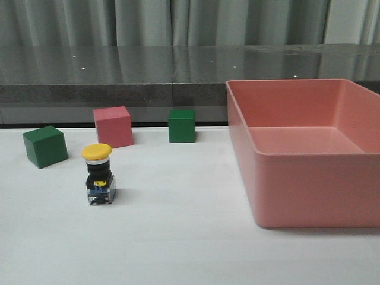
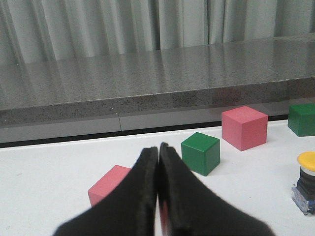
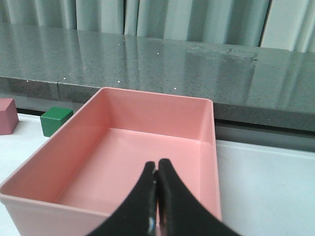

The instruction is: Place and stand button with both arms

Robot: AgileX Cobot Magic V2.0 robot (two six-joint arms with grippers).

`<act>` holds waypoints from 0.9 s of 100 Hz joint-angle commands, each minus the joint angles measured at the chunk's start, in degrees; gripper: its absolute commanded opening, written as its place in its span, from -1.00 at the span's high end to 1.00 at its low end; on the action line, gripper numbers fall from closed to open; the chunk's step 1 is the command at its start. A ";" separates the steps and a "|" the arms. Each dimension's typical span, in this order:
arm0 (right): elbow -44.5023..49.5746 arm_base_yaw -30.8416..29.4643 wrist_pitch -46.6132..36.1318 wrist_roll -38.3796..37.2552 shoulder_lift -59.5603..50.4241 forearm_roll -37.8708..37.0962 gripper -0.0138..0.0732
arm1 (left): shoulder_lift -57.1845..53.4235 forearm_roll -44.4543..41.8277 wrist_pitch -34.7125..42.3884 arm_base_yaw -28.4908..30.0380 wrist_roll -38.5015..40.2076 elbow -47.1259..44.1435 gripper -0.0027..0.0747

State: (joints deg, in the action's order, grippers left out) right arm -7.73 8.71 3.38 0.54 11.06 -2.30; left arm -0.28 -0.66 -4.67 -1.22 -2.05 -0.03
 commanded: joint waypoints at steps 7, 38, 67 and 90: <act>3.24 -0.59 -4.89 -0.21 -5.94 -0.87 0.82 | -1.84 0.16 4.67 0.10 0.54 -1.71 0.98; 8.27 -6.93 -7.39 -1.79 -12.87 -0.64 0.82 | -1.84 0.16 4.67 0.10 0.54 -1.71 0.98; 8.56 -7.18 -7.13 -1.85 -12.87 -0.64 0.82 | -1.84 0.16 4.67 0.10 0.54 -1.71 0.98; 8.56 -7.18 -7.13 -1.85 -12.87 -0.64 0.82 | -1.84 0.16 4.67 0.10 0.54 -1.71 0.98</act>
State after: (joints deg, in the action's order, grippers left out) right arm 1.51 1.88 1.33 -1.26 -0.54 -2.40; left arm -0.28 -0.66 -4.67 -1.22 -1.96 -0.03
